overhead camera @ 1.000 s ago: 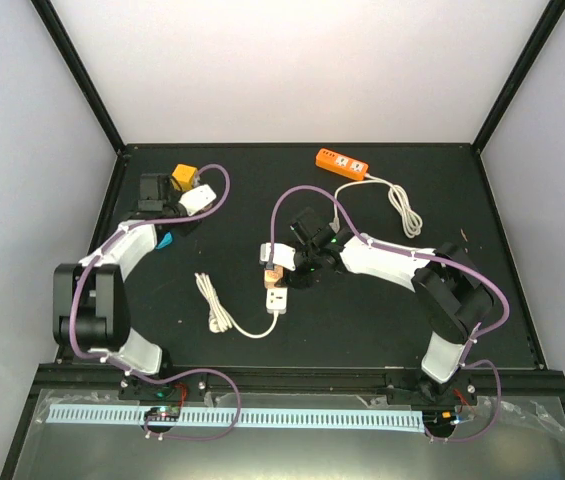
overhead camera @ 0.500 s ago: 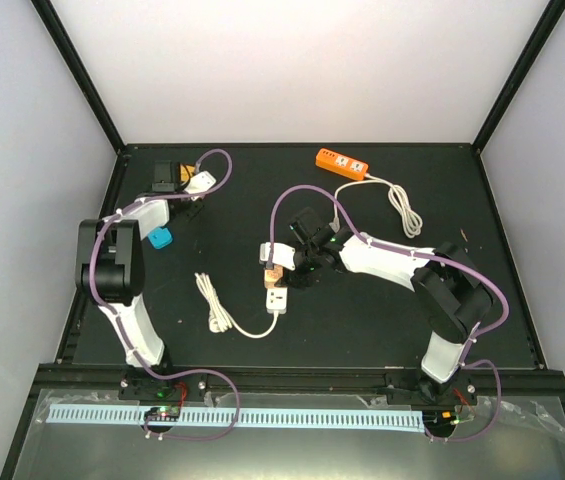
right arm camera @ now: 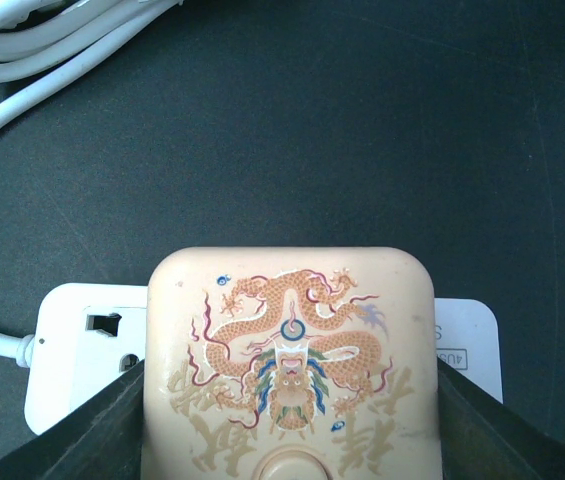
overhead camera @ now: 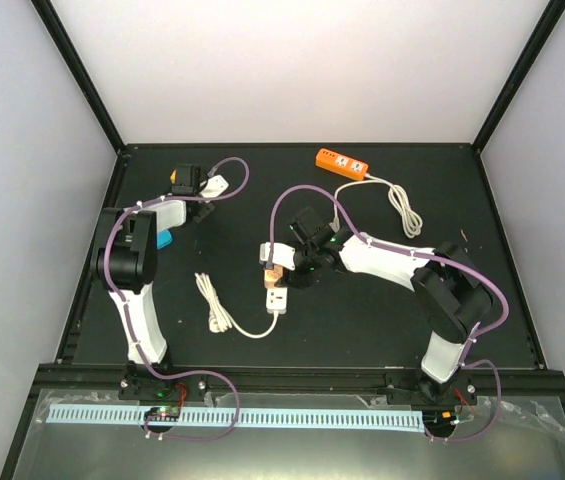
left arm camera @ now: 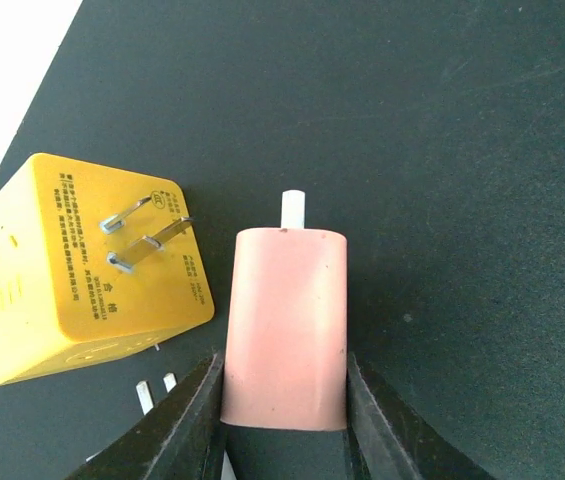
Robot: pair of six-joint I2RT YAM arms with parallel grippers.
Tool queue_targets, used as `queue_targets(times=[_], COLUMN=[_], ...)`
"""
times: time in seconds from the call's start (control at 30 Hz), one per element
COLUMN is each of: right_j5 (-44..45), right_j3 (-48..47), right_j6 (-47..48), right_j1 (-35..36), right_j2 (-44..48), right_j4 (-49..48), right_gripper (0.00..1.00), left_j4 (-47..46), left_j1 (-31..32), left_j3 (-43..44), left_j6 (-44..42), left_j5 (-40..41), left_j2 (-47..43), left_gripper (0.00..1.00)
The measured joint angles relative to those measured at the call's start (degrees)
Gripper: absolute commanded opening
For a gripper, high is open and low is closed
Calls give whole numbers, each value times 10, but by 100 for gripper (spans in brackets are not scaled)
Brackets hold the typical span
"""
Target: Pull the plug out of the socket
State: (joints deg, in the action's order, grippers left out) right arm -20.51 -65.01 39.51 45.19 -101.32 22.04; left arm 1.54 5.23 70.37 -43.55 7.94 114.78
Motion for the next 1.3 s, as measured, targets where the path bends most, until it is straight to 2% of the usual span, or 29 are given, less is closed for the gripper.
queue_targets(times=[0.13,0.5,0.73,0.8,0.83,0.87,0.93,1.1,1.17,1.3], right_j5=[0,0,0,0,0,0,0,10,17,23], right_j3=[0,0,0,0,0,0,0,3,14,31], right_j6=[0,0,0,0,0,0,0,-8,-10,-15], right_j1=[0,0,0,0,0,0,0,-1,-3,-3], right_j2=[0,0,0,0,0,0,0,1,1,2], right_j4=[0,0,0,0,0,0,0,10,28,45], right_gripper=[7,8,14,23,33,45,61,90,99,100], left_j4=[9,82,140,156,162,166,175,205,219,249], left_j1=[3,5,5,5,5,5,4,3,3,3], left_j3=[0,-8,-11,-13,-17,-21,-33,-44,-45,-45], left_j6=[0,10,23,27,30,28,31,30,27,16], left_j5=[-4,-67,-139,-165,-180,-193,-224,-290,-314,-357], left_j2=[0,-25,-94,-119,-134,-148,-182,-238,-251,-268], left_gripper=[52,60,83,95,98,99,99,99,99,99])
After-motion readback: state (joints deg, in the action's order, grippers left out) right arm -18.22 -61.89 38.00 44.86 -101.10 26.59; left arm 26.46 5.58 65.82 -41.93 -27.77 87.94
